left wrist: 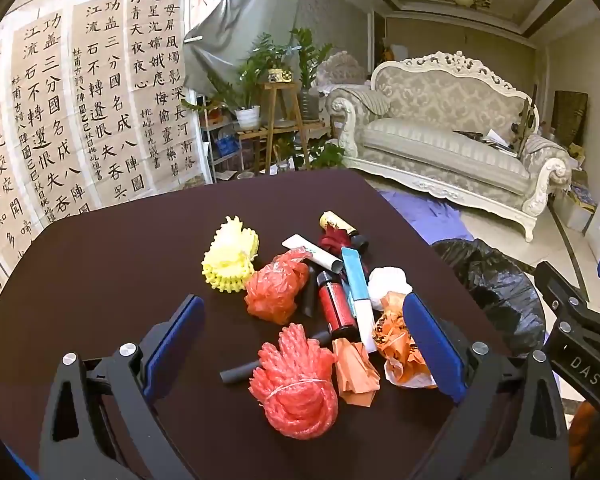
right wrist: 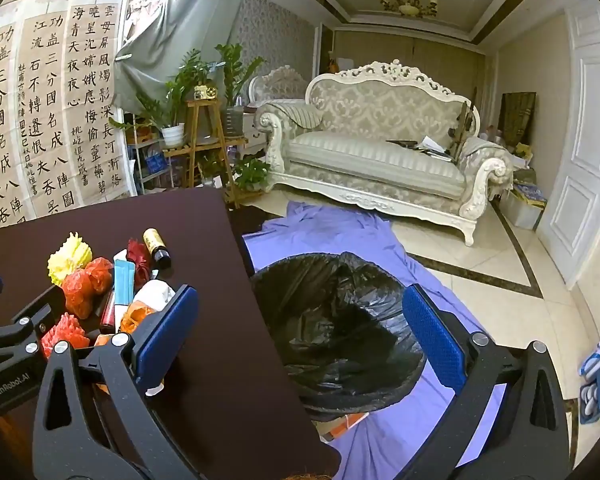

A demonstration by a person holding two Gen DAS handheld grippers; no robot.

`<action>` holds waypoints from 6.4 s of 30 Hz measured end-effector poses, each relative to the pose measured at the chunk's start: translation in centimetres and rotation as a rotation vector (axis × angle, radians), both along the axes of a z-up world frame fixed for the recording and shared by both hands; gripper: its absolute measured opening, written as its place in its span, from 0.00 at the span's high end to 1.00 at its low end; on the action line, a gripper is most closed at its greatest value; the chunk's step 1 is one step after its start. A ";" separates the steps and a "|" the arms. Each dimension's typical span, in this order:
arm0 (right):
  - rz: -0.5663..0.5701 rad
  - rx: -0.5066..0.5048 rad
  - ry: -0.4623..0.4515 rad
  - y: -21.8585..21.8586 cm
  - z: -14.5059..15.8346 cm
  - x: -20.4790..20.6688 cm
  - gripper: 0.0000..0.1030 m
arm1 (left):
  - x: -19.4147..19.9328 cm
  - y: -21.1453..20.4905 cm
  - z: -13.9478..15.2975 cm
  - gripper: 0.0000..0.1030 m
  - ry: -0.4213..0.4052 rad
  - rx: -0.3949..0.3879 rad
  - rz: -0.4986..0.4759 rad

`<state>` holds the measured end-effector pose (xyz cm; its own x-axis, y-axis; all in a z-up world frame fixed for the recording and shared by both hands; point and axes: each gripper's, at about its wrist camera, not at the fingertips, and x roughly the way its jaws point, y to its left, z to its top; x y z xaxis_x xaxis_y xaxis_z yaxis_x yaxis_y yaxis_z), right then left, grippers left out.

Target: Collect trash

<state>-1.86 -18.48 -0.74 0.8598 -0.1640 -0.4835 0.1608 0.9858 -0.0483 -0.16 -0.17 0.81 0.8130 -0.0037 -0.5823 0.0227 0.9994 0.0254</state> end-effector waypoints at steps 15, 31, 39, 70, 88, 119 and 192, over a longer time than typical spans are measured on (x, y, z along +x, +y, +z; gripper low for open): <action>-0.007 0.010 0.022 0.1 0.0 0.4 0.03 | 0.4 0.1 -1.4 0.06 0.022 -0.016 0.010; -0.010 0.014 0.029 0.1 -0.4 0.4 0.03 | 0.5 0.5 -1.6 0.06 0.039 -0.027 0.006; -0.009 0.014 0.031 0.0 -0.4 0.4 0.03 | 0.6 0.3 -1.9 0.07 0.041 -0.026 0.005; -0.021 0.030 0.044 -1.4 -1.7 -0.2 0.03 | 0.6 0.1 -1.8 0.07 0.072 -0.035 -0.021; 0.031 0.051 0.108 -0.3 -1.0 0.3 0.31 | 0.6 7.0 -1.9 0.30 0.109 -0.053 0.090; 0.117 0.065 0.127 3.0 -1.3 0.0 0.32 | -0.9 4.2 -4.4 0.58 0.183 -0.105 -0.089; 0.276 0.088 0.197 7.5 -1.3 1.6 0.60 | -1.3 9.1 -3.6 0.59 0.107 -0.091 0.055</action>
